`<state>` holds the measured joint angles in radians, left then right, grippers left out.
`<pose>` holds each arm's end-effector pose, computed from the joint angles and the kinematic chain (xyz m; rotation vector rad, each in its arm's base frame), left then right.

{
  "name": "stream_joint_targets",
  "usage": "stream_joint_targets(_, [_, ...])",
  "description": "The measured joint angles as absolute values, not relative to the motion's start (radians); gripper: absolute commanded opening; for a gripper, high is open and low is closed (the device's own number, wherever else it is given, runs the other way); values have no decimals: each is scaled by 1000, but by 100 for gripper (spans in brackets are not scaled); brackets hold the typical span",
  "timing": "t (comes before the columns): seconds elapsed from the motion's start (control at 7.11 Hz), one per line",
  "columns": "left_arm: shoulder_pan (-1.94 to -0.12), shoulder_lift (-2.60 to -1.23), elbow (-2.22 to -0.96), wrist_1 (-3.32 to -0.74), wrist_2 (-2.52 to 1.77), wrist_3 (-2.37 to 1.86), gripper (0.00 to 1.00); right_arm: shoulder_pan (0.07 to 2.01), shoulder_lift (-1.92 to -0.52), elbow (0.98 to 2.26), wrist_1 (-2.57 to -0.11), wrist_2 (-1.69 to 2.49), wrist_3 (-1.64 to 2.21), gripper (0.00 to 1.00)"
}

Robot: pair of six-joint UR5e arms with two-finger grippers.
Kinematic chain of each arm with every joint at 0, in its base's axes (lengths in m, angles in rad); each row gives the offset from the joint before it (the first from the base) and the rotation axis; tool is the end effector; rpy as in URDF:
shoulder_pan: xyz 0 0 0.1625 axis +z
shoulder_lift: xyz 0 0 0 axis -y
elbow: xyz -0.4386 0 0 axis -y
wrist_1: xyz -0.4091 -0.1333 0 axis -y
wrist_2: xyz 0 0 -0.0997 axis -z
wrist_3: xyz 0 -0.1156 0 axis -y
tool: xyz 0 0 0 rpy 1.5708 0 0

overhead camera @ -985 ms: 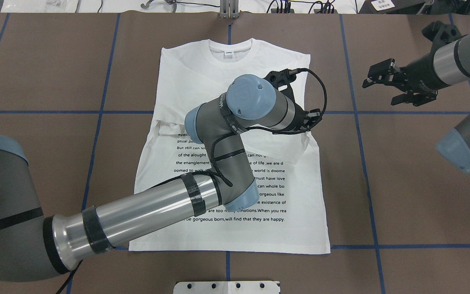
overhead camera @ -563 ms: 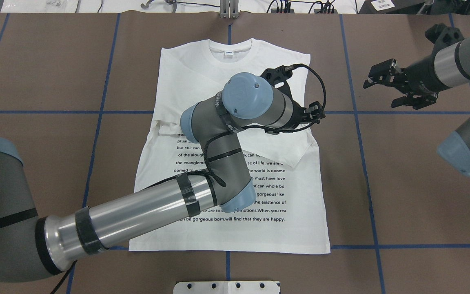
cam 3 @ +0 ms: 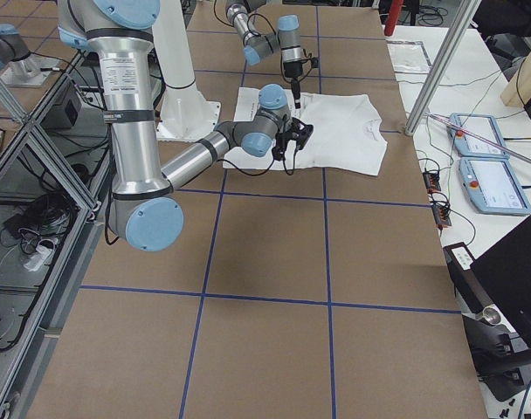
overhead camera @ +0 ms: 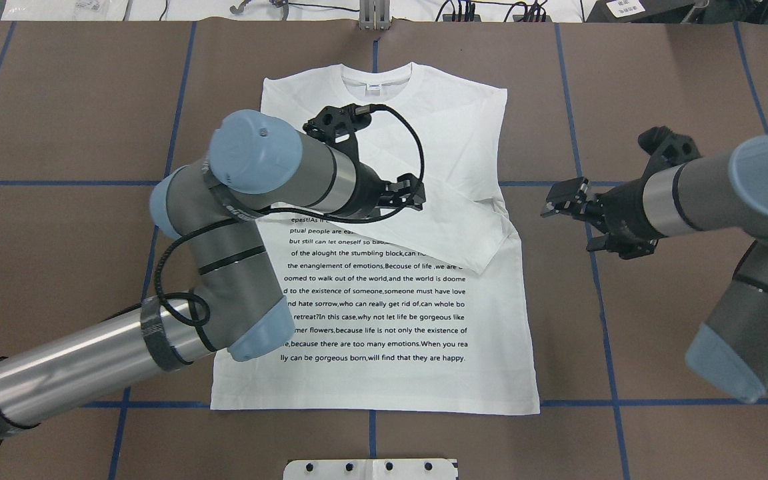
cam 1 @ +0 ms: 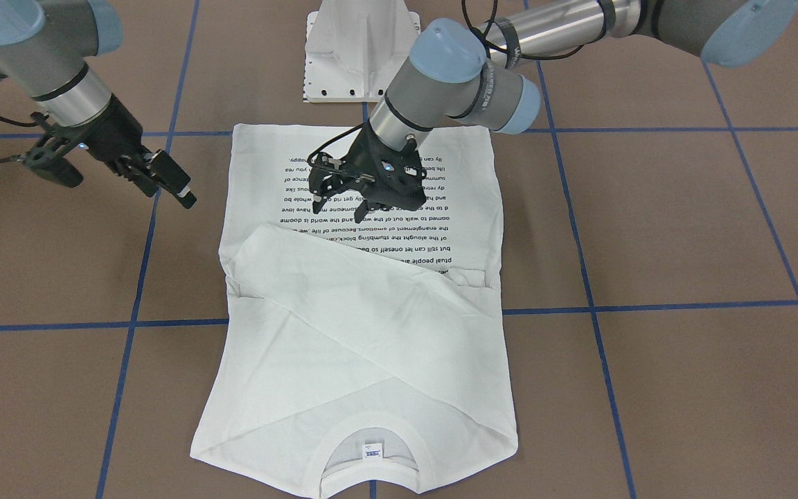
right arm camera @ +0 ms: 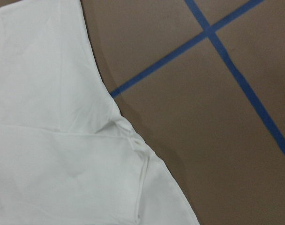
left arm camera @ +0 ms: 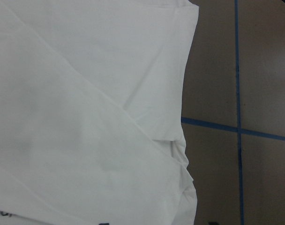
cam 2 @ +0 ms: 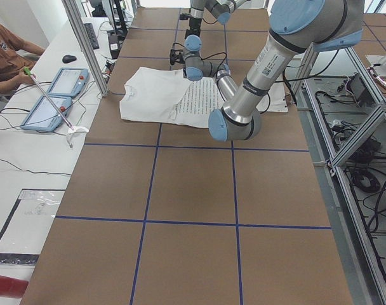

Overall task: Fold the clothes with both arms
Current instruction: 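Move both grippers to the shirt hem nearest the robot and grasp it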

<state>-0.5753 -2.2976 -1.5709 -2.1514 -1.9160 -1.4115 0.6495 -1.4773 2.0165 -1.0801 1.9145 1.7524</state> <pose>0.5597 -0.4752 0.1504 0.1895 1.3108 -0.1278 -0.3703 -0.3997 0.3597 -0.0688 -1.0791 0.5734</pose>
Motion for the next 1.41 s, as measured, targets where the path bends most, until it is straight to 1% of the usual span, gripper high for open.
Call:
stream_joint_targets(0.14, [-601, -2229, -1635, -2139, -1935, -1374, 75, 510, -1506, 2058, -1099, 1786, 1837, 95])
stream_joint_targets(0.28, [-617, -2177, -1678, -2136, -1943, -1345, 76, 371, -1525, 2108, -1177, 1652, 1910, 94])
stream_joint_targets(0.42, [-626, -2152, -1696, -2135, -1944, -1328, 75, 236, -1522, 2154, -1305, 1523, 1995, 93])
stream_joint_targets(0.7, [-631, -2139, -1703, -2135, -1941, -1321, 75, 66, -1506, 2173, -1439, 1355, 2135, 92])
stream_joint_targets(0.99, [-634, -2137, -1703, -2136, -1939, -1320, 76, 5, -1504, 2154, -1481, 1304, 2200, 89])
stream_joint_targets(1.41, [-634, -2134, -1703, -2138, -1939, -1321, 76, -6, -1501, 2125, -1490, 1298, 2230, 84])
